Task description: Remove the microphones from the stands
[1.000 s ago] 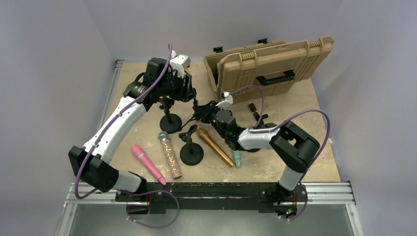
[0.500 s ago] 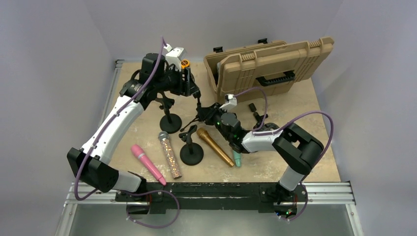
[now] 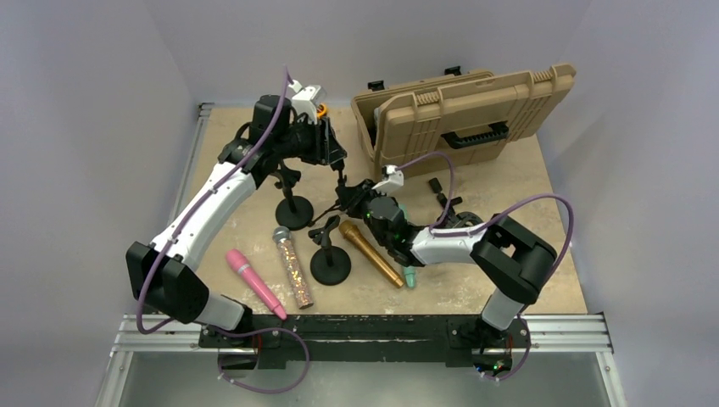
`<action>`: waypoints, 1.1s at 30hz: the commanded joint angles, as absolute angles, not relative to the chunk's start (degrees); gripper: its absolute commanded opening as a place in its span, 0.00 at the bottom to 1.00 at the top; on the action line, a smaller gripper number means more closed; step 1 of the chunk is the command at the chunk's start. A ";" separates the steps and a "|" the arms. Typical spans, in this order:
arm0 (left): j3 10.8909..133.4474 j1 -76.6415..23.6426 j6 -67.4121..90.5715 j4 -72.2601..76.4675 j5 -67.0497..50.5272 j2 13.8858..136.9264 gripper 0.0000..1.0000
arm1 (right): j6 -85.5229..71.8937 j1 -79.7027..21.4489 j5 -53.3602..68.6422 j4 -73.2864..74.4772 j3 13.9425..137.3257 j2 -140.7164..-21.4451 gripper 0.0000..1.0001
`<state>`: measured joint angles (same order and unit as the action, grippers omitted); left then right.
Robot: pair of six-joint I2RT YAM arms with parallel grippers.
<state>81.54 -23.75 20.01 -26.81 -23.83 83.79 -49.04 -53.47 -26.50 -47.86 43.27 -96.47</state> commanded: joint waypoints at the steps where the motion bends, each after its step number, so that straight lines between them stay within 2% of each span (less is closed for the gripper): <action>1: 77.87 -23.88 21.36 -30.28 -23.23 83.53 0.39 | -49.07 -57.30 -36.07 -34.08 50.57 -99.51 0.00; 10: 77.52 -24.08 23.78 -30.34 -27.51 82.45 0.34 | -52.81 -61.93 -47.95 -10.27 63.77 -106.18 0.00; 21: 78.57 -21.33 25.34 -27.99 -31.07 78.29 0.39 | -47.09 -65.48 -57.81 15.71 77.93 -117.57 0.00; 33: 78.16 -18.49 25.39 -26.26 -32.27 74.93 0.42 | -22.80 -65.48 -57.51 5.42 76.11 -111.30 0.00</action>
<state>77.89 -18.70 23.55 -28.88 -27.99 78.08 -37.65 -65.19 -60.36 -0.51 79.75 -110.85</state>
